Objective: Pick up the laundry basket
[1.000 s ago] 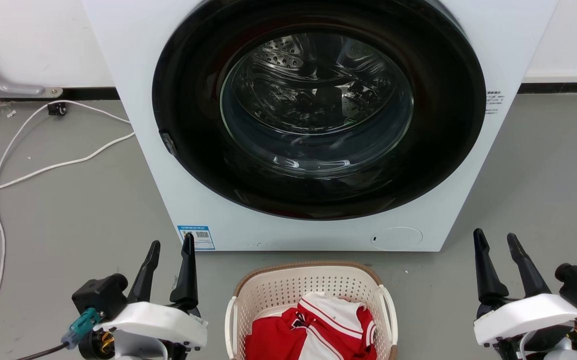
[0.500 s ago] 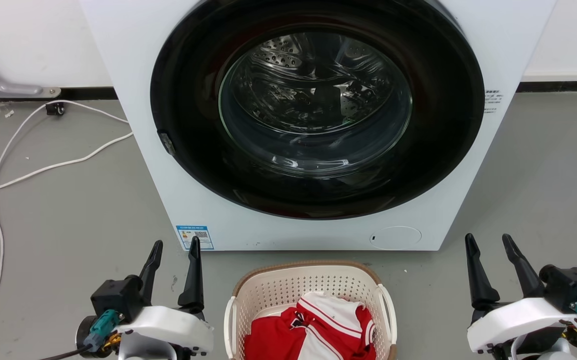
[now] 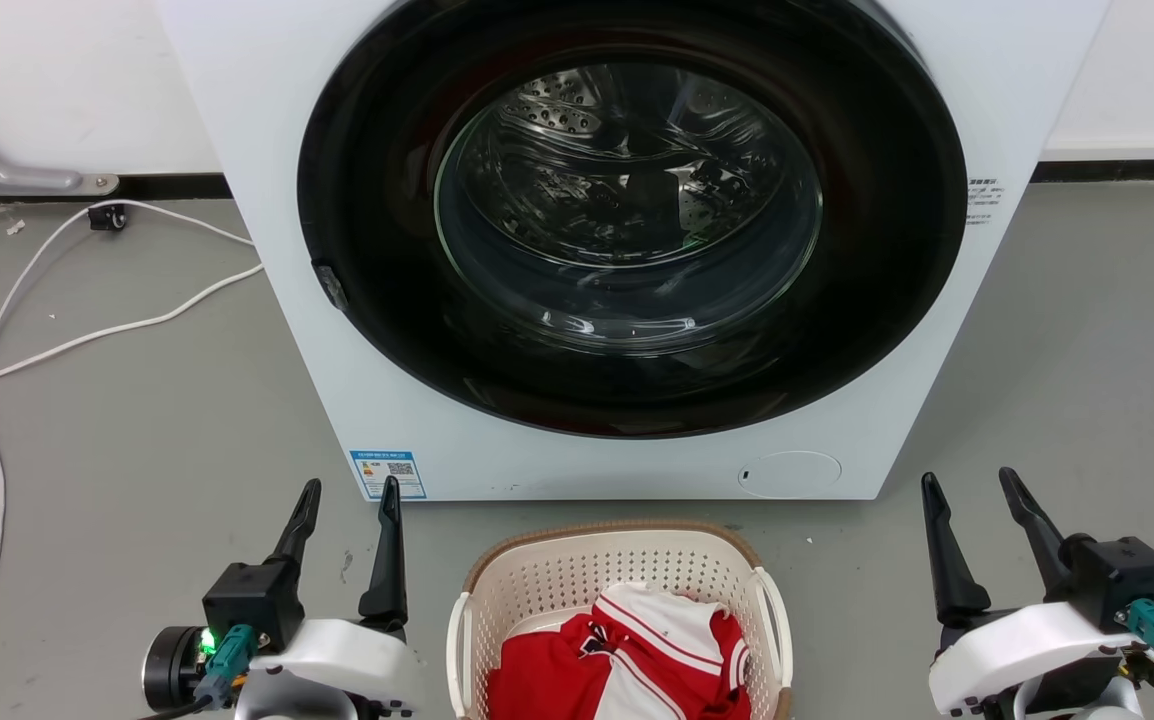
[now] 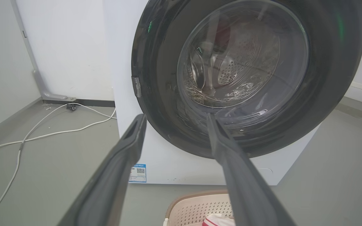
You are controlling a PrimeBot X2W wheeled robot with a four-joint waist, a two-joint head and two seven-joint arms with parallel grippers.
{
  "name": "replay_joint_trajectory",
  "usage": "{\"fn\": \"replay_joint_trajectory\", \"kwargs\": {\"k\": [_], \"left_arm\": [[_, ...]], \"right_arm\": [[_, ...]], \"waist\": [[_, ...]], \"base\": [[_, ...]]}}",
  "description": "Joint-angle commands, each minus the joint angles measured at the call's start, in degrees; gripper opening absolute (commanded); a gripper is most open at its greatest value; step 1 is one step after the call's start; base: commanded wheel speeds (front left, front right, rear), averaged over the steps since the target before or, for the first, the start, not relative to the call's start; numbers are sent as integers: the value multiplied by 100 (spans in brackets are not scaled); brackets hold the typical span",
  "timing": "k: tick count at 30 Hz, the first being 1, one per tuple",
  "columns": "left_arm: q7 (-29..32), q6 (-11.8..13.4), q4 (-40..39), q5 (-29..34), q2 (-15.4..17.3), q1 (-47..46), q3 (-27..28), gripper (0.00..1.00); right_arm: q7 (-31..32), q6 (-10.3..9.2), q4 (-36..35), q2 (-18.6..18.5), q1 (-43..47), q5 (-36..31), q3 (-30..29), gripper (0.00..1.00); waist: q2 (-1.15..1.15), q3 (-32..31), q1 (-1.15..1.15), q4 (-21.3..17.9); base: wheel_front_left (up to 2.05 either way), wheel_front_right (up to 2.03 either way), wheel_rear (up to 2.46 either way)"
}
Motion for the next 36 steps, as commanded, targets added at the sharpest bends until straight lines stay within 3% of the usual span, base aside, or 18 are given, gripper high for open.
{"fn": "replay_joint_trajectory", "kwargs": {"k": [1, 23, 36], "left_arm": [[-45, 38, -16, 133, 22, 11, 6, 100], [-254, 56, 112, 798, -38, 70, 78, 100], [-244, 2, 183, 689, -83, 68, 153, 100]], "right_arm": [[-46, -2, -58, 19, 51, -104, 0, 100], [-256, -2, -42, 29, 105, -641, 8, 100], [-238, -3, 8, 28, 90, -489, -35, 100]], "waist": [[0, -2, 0, -2], [0, 4, 0, 12], [0, 18, 0, 21]], "base": [[0, 0, 0], [0, 0, 0], [0, 0, 0]]}}
